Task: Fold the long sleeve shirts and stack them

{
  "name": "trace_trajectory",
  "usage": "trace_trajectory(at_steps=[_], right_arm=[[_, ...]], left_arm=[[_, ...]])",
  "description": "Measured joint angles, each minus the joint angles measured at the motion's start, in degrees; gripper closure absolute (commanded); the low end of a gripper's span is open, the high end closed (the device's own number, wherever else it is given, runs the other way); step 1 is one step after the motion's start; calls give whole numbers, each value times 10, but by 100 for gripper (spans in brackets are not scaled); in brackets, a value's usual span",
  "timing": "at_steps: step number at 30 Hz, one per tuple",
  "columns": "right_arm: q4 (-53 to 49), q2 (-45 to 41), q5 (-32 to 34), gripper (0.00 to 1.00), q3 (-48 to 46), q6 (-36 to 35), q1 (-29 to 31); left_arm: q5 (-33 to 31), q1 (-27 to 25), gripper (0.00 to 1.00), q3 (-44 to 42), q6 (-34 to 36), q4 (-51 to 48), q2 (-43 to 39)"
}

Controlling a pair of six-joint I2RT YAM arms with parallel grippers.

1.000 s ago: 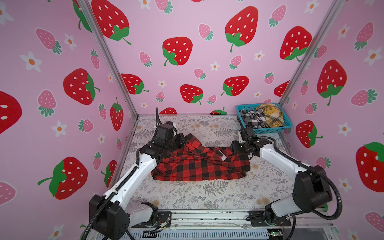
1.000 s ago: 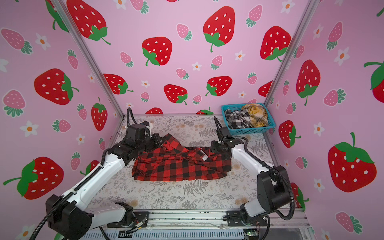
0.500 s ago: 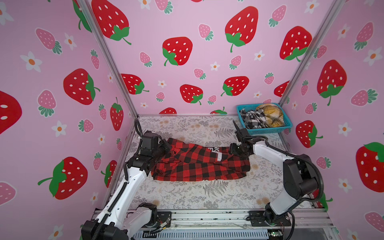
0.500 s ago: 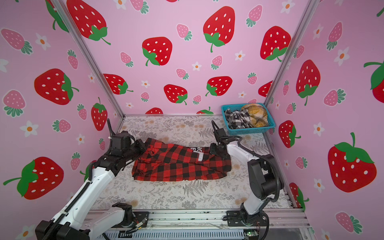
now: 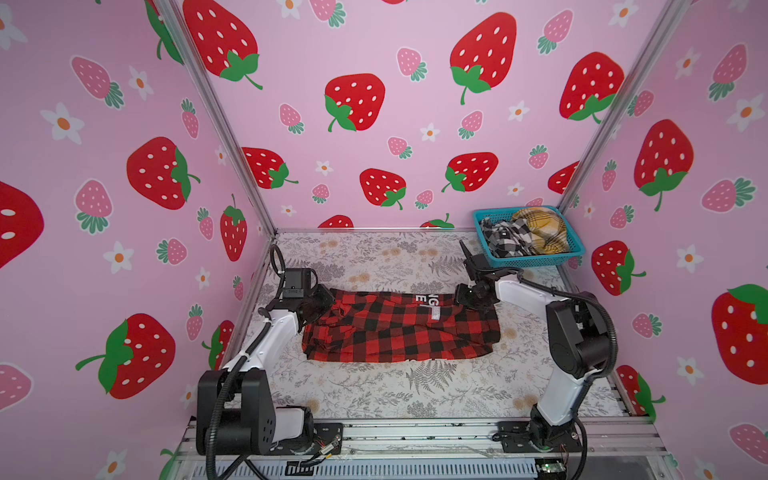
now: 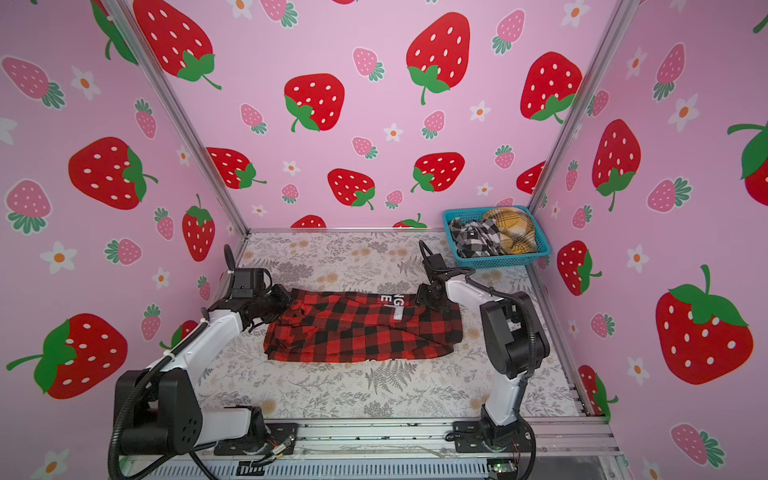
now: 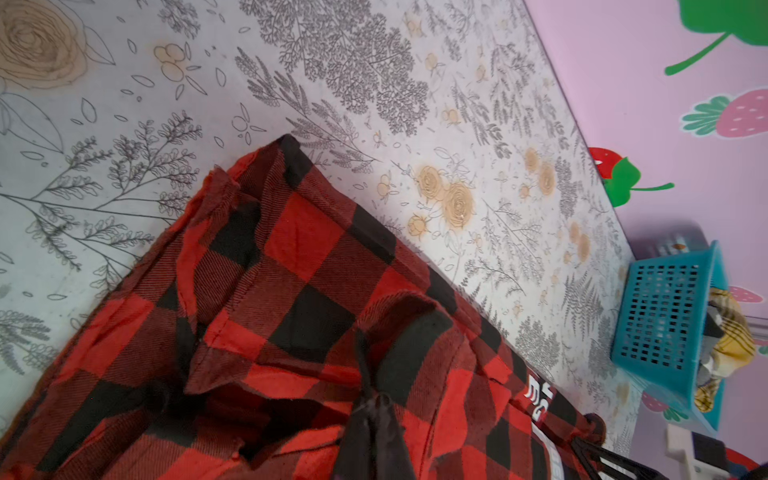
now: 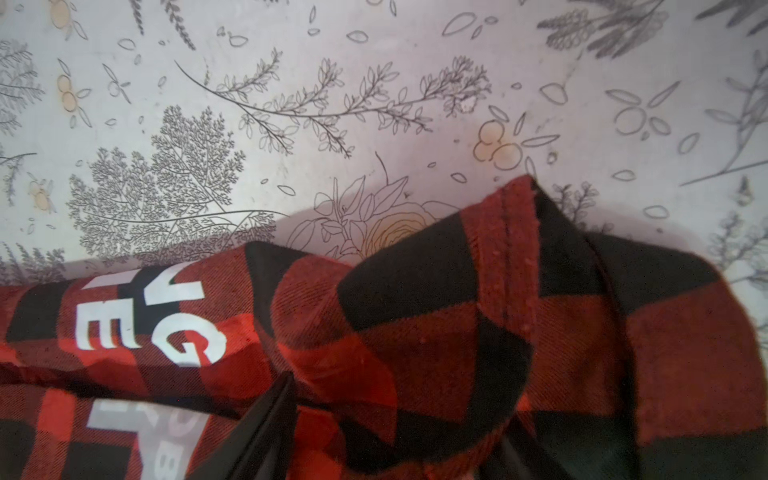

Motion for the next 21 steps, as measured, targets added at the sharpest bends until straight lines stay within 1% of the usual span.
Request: trace_trajectory(at_steps=[7,11,15,21], right_arm=[[-1,0,-2,30,1,0,0],[-4,0,-2,30,1,0,2],[-9,0,-2,29,1,0,3],[-10,1,-2,30,3,0,3]], left_arm=[[-7,7,100,0,9,19,54],[-2,17,100,0,10,29,78],[0,22,100,1,9,33,74],[8,31,100,-5,0,67,34]])
